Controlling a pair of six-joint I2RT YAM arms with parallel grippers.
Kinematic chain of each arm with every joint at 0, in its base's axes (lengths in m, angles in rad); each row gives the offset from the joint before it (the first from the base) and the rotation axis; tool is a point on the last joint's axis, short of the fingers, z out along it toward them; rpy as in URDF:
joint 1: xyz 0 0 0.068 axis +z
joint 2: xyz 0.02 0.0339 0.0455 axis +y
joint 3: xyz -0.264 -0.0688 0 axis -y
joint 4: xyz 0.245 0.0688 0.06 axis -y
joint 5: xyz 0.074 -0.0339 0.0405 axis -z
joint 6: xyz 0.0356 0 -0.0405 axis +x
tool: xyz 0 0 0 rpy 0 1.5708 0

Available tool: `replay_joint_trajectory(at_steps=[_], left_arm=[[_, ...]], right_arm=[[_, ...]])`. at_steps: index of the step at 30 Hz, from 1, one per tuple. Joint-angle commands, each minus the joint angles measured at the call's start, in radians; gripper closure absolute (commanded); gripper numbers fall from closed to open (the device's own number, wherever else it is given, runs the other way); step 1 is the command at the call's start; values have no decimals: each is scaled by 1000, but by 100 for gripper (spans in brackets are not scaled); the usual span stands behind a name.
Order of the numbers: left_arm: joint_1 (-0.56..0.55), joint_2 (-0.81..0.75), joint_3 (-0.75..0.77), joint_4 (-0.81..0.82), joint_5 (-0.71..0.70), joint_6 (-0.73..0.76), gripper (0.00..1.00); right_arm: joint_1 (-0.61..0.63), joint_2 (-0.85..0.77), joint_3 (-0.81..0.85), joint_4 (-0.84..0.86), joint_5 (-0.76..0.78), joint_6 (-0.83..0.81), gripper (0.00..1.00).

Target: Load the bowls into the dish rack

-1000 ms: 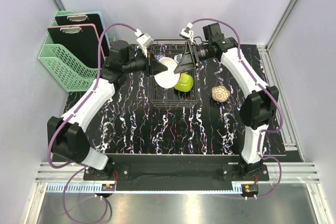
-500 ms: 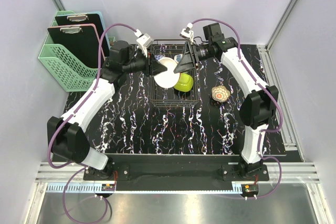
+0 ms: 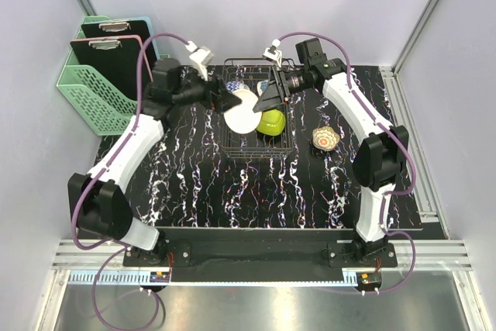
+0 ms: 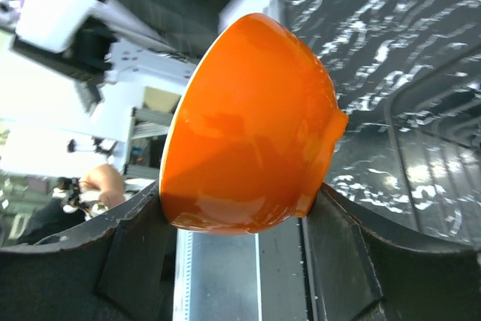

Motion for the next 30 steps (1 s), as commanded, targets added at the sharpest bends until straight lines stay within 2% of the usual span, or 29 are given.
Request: replay_joint_trajectory(at_steps=[1, 3, 4, 6, 9, 10, 12, 13, 17, 25, 30], left_arm=[[158, -69, 24, -8, 10, -7, 13], [218, -98, -2, -22, 12, 5, 5], [281, -108, -11, -38, 17, 16, 4], [336, -128, -37, -59, 24, 27, 1], [430, -152, -78, -96, 58, 48, 1], [468, -158, -92, -99, 70, 53, 1], [496, -181, -123, -110, 76, 63, 1], [514, -189, -129, -136, 73, 82, 1], [554, -235, -170, -177, 87, 114, 1], [631, -324, -259, -200, 115, 149, 1], [659, -336, -267, -220, 132, 175, 1]], right_arm=[[9, -45, 3, 33, 104, 13, 100], [9, -41, 15, 32, 196, 10, 100], [10, -38, 21, 29, 236, 6, 100], [15, -20, 47, 12, 353, -5, 100], [36, 3, 84, -24, 534, -79, 100], [45, 11, 91, -27, 637, -127, 100], [74, 26, 126, -53, 725, -174, 100], [85, 49, 143, -63, 821, -228, 100], [134, 92, 200, -99, 988, -359, 100], [184, 176, 285, -116, 1160, -583, 100], [217, 202, 334, -149, 1204, -710, 100]])
